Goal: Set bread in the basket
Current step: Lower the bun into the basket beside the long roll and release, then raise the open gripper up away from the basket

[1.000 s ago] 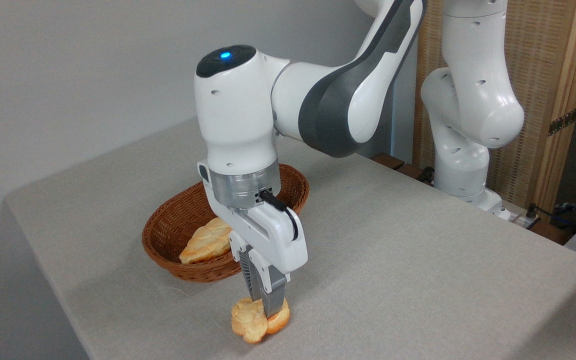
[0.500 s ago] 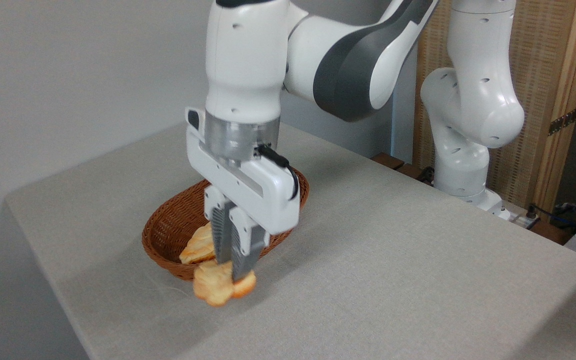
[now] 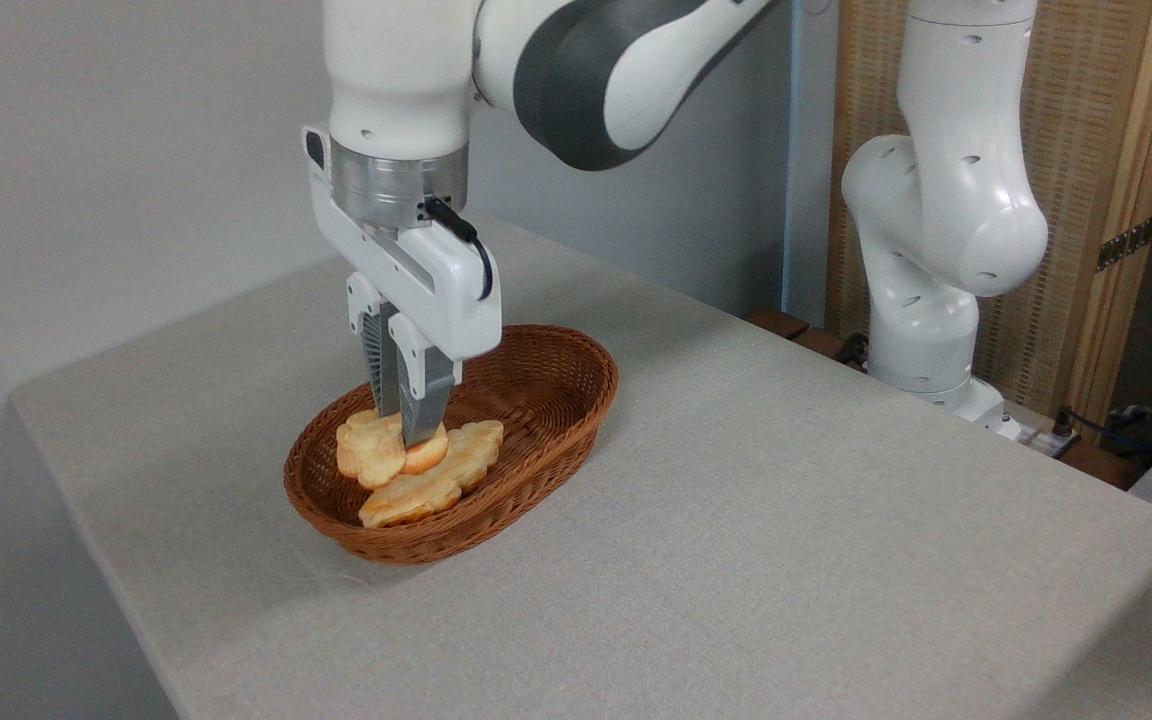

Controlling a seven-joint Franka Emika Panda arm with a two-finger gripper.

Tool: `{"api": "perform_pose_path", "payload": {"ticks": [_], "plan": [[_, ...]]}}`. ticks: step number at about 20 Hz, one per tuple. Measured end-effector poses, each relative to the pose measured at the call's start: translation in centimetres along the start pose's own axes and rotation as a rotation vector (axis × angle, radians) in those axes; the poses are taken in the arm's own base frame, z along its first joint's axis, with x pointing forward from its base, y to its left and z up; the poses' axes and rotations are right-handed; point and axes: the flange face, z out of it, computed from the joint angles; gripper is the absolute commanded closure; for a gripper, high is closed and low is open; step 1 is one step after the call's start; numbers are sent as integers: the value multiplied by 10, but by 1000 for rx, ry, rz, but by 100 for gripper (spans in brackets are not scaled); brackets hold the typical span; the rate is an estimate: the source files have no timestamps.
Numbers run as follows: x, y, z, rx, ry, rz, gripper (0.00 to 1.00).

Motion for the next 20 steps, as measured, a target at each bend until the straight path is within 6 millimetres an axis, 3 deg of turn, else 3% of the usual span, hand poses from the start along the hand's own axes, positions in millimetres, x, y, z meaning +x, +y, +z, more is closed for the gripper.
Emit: {"api": "perform_pose_path", "payload": {"ticks": [6, 7, 9, 10, 20], "plan": [[27, 47, 9, -43, -43, -36, 63], [32, 54, 11, -47, -48, -39, 52], [37, 64, 13, -50, -52, -49, 9], [38, 66, 13, -50, -53, -53, 1], [42, 72, 18, -55, -60, -44, 0]]}}
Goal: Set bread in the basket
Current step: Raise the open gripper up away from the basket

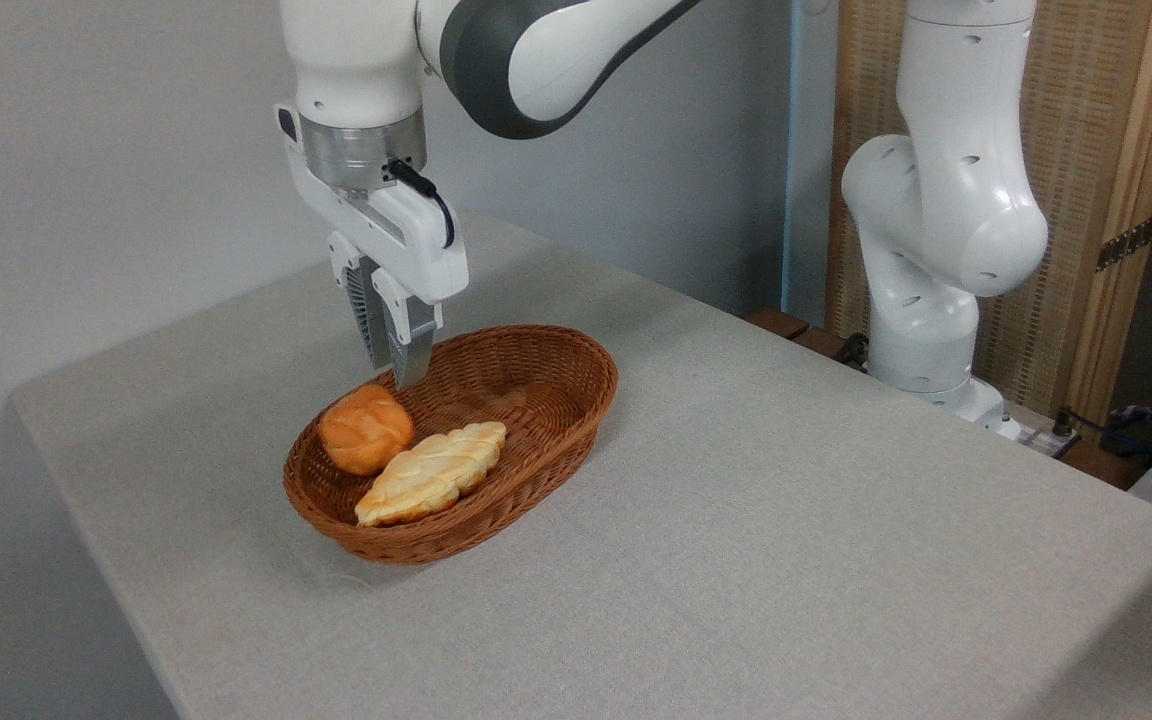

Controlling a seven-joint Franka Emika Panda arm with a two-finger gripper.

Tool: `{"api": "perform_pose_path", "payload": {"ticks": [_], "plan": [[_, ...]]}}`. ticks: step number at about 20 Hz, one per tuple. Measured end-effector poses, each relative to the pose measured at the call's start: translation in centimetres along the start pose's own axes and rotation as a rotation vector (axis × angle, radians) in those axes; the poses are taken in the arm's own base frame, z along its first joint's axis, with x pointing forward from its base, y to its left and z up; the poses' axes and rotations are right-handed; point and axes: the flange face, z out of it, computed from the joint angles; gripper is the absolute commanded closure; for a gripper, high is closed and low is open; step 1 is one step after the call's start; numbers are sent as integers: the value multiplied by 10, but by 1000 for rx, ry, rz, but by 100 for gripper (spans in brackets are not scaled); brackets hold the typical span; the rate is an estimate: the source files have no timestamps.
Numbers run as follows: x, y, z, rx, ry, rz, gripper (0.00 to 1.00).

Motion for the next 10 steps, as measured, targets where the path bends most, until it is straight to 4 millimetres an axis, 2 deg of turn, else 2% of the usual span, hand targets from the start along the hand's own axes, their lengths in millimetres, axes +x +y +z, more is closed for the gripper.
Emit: {"api": "perform_pose_path", "payload": {"ticks": [10], "plan": [[-7, -13, -2, 33, -17, -8, 0]]}}
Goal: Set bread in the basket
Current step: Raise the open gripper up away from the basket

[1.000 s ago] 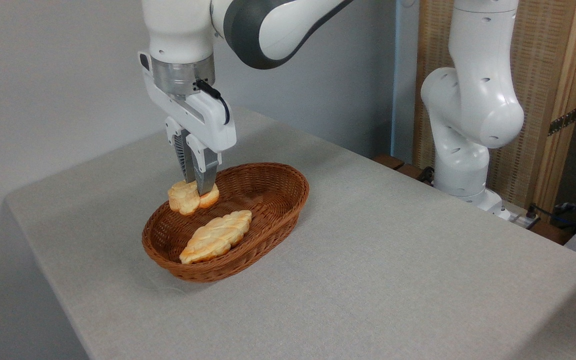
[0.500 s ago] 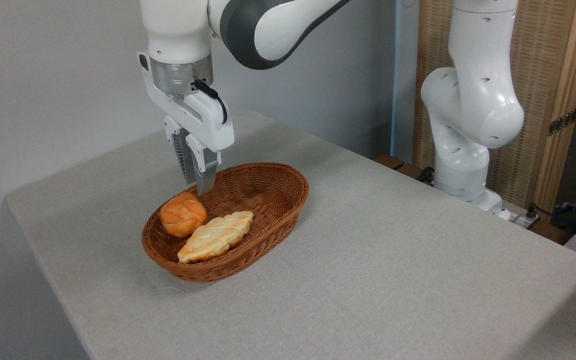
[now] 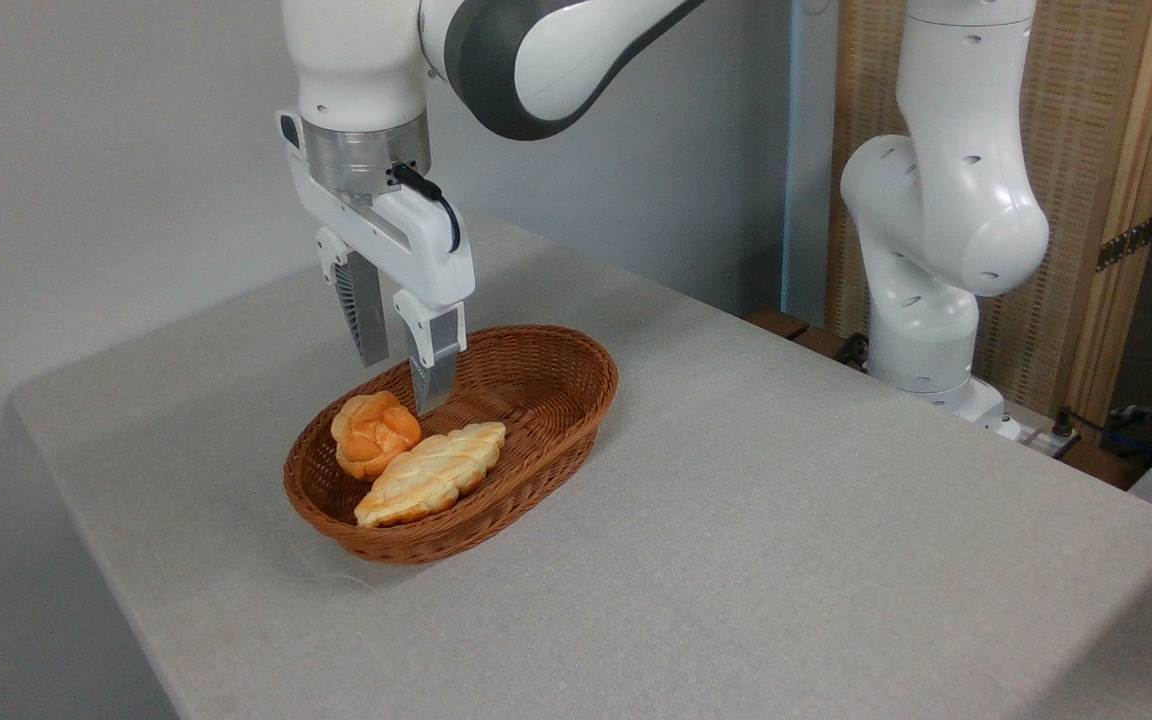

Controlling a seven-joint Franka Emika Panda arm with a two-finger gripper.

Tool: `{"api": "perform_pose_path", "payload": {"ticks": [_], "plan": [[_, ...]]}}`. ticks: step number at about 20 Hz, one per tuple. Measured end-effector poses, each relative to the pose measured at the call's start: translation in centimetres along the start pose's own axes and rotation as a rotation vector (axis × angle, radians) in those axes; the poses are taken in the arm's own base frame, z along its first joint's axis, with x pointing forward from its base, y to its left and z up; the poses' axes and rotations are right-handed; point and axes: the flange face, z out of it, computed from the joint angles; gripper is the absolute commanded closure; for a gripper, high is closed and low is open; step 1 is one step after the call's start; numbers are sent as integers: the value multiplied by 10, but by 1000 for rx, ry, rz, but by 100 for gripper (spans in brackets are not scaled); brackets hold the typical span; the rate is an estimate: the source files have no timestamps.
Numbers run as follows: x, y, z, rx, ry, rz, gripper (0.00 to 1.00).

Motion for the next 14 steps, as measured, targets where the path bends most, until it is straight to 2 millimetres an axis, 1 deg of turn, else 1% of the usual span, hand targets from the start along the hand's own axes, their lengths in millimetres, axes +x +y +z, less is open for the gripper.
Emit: {"api": "perform_pose_path", "payload": {"ticks": [5, 7, 9, 14], "plan": [[-9, -17, -6, 33, -8, -18, 0], [-10, -23, -14, 45, 3, -26, 0], [-16, -35, -22, 54, 15, -48, 0], [-19, -44, -29, 62, 27, -65, 0]]}}
